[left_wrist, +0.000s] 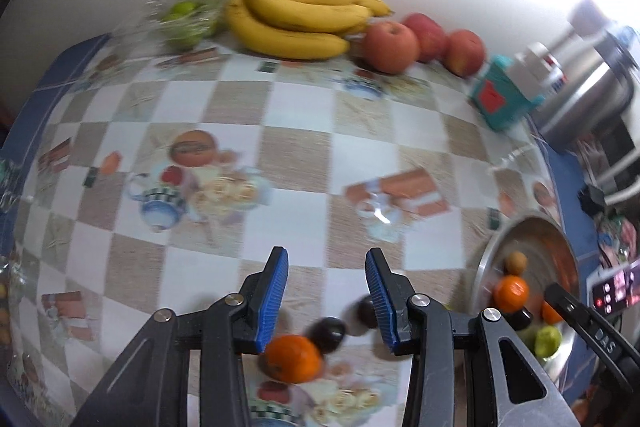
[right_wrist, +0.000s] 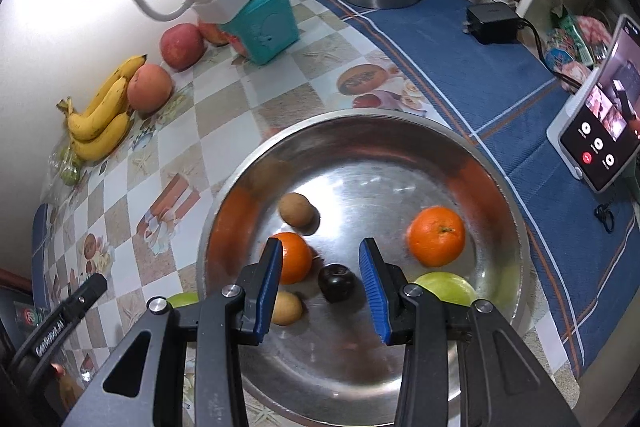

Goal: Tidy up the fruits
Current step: 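Move both open tools back toward the remaining fruit on the table, then grasp and lift an orange with the left tool while the right tool approaches a dark plum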

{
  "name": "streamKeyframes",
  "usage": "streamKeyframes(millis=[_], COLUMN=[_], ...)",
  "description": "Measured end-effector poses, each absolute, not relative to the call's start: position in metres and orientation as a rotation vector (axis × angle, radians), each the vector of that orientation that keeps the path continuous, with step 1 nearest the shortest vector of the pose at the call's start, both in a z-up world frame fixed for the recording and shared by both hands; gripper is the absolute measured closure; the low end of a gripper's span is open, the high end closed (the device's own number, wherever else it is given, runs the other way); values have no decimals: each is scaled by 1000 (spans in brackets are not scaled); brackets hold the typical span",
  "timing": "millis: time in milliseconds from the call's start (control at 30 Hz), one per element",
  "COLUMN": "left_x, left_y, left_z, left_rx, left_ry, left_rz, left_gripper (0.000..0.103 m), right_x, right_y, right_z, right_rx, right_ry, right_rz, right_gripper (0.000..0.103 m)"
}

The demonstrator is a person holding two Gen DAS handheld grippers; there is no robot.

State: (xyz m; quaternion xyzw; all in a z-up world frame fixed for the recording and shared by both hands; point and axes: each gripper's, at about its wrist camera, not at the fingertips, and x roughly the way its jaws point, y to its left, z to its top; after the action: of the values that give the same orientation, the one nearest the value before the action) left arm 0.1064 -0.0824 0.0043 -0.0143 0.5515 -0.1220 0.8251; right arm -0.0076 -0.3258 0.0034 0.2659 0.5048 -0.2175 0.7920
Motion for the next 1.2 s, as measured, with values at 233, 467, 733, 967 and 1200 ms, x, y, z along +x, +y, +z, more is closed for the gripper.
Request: streamKeyframes(millis=[233, 467, 733, 967, 1200], left_x=[114, 119, 120, 121, 120], left_y=[-57, -41, -35, -33, -30], left_z=[5, 2, -1, -2, -3], left_rx=[-58, -68, -61, -46, -52], left_ry=[1159, 1162, 1162, 1159, 1159], left_rz=[-179, -100, -56, -40, -22], left_gripper=[47, 21, 6, 0, 0], right_x=[2, 7, 9, 9, 9], right_y=[-307, -297, -296, -296, -294], right_z=[9, 12, 13, 13, 13], right_rx=[531, 511, 487, 473, 462], right_ry=[1088, 1078, 1072, 1065, 1058], right_rz=[-420, -403, -408, -408, -413], right_gripper=[62, 37, 24, 16, 15])
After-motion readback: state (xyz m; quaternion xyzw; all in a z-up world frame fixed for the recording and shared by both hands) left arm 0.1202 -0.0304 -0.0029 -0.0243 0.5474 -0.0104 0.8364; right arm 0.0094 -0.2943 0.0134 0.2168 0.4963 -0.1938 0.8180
